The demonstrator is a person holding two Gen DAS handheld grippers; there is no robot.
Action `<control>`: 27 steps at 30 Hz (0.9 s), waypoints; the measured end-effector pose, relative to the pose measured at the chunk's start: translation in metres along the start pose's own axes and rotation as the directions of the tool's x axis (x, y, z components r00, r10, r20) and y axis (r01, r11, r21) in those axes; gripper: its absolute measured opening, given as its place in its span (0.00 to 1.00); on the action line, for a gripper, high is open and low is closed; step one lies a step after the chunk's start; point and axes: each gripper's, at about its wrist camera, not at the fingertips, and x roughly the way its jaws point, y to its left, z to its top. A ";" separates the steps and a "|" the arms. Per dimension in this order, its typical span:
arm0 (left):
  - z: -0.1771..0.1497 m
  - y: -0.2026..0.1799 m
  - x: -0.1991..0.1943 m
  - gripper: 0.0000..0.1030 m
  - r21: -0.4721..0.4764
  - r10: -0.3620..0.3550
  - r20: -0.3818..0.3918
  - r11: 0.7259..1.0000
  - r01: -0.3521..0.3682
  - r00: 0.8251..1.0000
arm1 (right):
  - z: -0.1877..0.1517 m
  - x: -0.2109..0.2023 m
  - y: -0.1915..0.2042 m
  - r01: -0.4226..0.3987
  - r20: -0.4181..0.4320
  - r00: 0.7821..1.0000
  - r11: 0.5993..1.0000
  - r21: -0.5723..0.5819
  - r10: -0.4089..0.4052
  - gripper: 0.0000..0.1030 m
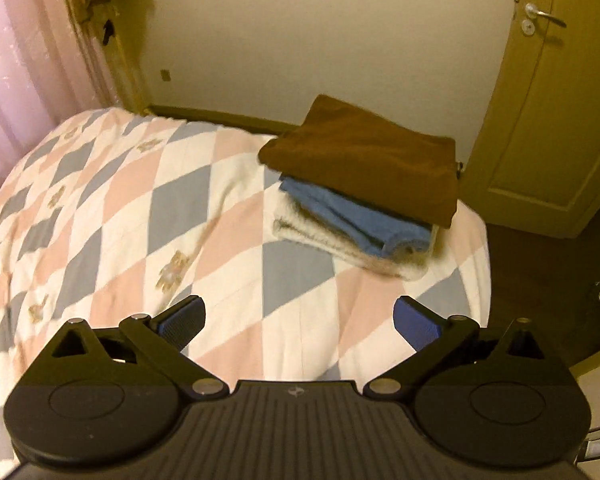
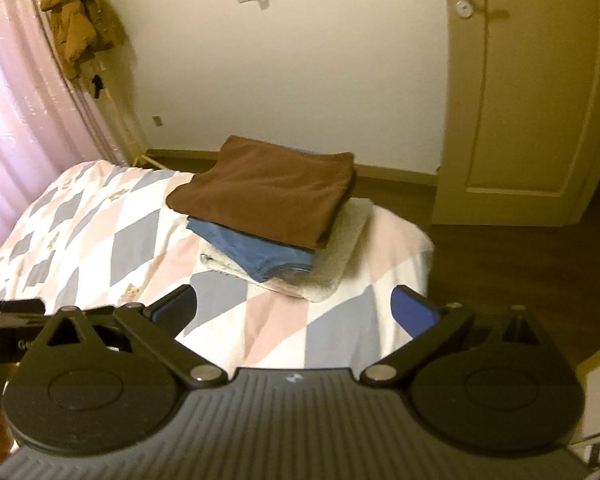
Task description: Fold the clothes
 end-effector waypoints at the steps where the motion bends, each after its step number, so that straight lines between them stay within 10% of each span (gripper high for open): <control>1: -0.001 0.000 0.002 1.00 0.007 0.017 -0.003 1.000 -0.017 1.000 | -0.002 -0.004 0.002 0.007 0.005 1.000 1.000 -0.003 -0.007 1.00; 27: 0.018 -0.007 -0.002 1.00 0.102 -0.015 0.016 0.995 0.013 1.000 | -0.011 -0.040 -0.012 0.016 0.012 1.000 0.999 0.035 -0.016 1.00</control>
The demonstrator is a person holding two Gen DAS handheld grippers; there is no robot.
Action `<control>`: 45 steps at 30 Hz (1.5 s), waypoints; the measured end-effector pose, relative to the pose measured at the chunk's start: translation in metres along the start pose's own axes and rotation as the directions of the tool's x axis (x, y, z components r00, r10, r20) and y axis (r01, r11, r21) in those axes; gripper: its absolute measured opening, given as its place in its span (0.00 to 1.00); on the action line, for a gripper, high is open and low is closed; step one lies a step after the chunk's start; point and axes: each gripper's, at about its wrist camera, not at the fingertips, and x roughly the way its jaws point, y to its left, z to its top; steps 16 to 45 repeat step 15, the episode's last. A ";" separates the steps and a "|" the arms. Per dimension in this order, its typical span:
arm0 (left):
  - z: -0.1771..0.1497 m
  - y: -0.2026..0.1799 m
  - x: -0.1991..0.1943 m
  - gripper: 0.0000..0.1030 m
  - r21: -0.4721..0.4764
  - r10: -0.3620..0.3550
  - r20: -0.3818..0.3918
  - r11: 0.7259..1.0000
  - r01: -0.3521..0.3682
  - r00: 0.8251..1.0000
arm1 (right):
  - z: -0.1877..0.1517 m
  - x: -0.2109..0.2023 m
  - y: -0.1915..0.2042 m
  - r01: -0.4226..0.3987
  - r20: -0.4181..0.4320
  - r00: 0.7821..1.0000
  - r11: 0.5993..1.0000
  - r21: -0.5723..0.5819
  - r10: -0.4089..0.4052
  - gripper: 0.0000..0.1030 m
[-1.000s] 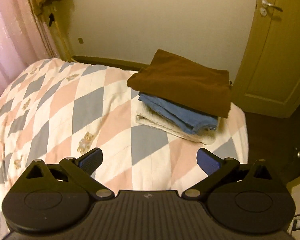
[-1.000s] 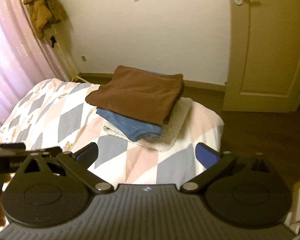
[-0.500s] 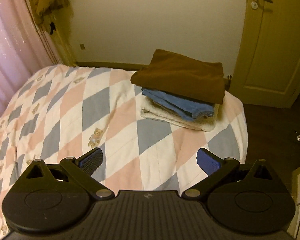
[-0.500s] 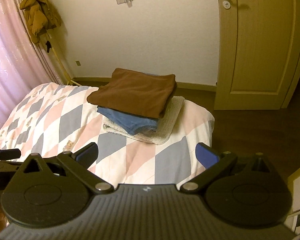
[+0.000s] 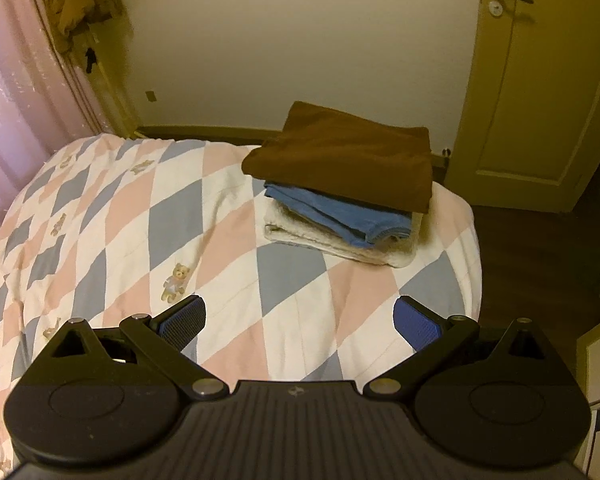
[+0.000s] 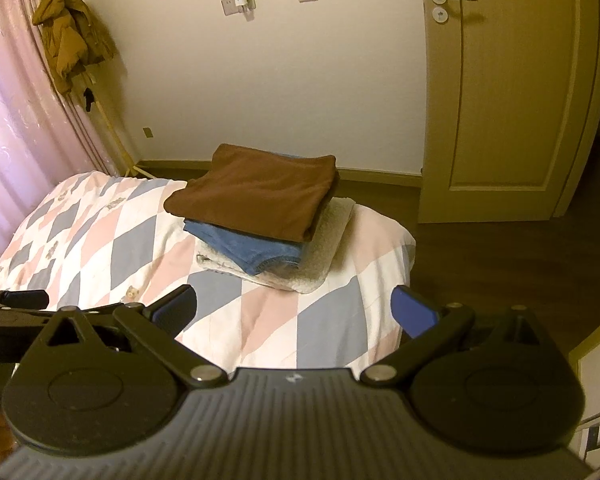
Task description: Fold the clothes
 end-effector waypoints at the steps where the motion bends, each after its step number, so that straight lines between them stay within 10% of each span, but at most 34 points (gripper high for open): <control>1: 0.000 -0.001 0.002 1.00 0.001 -0.005 -0.004 1.000 0.005 1.000 | 0.000 0.001 0.000 0.000 -0.003 1.000 1.000 0.000 0.000 1.00; 45: -0.001 -0.008 0.009 1.00 0.008 -0.059 0.007 0.998 0.059 0.998 | 0.002 0.001 -0.005 0.022 0.000 1.000 1.000 0.009 -0.022 1.00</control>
